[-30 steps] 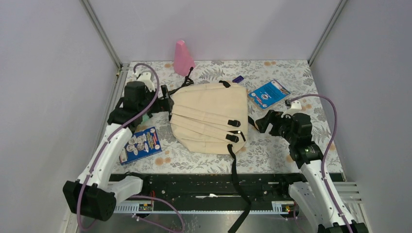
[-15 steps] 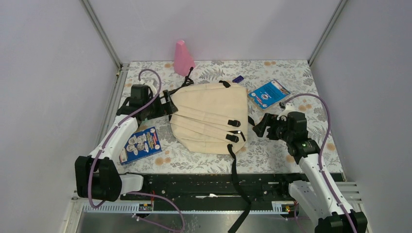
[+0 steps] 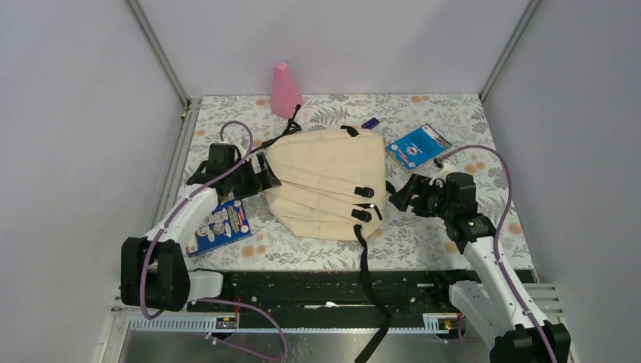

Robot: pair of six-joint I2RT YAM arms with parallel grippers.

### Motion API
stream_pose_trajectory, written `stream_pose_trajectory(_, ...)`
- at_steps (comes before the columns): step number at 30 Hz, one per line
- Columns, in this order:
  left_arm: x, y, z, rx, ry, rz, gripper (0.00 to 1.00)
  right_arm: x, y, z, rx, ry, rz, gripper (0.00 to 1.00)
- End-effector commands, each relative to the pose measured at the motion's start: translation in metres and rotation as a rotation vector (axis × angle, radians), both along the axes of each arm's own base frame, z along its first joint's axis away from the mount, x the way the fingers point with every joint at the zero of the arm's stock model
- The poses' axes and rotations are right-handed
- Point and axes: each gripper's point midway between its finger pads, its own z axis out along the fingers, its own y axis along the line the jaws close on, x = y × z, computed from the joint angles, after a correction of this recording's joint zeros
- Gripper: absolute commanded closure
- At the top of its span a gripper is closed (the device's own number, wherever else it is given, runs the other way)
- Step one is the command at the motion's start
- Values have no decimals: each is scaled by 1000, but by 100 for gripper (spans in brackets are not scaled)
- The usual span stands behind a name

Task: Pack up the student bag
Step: Pick up the student bag at the center of the board.

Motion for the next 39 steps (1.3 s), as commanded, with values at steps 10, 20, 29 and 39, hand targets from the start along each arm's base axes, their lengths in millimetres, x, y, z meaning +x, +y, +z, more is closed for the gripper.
stream_pose_trajectory(10, 54, 8, 1, -78, -122, 94, 1, -6, 12, 28, 64, -97, 64, 13)
stream_pose_trajectory(20, 100, 6, -33, -82, -125, 69, 1, -11, 17, 41, 80, -148, 114, 12)
stream_pose_trajectory(29, 95, -46, -28, -297, -138, -103, 19, -11, 19, 46, 85, -153, 126, 12)
stream_pose_trajectory(39, 77, -61, 70, -320, -359, -181, 100, -17, 15, 57, 55, -187, 131, 12)
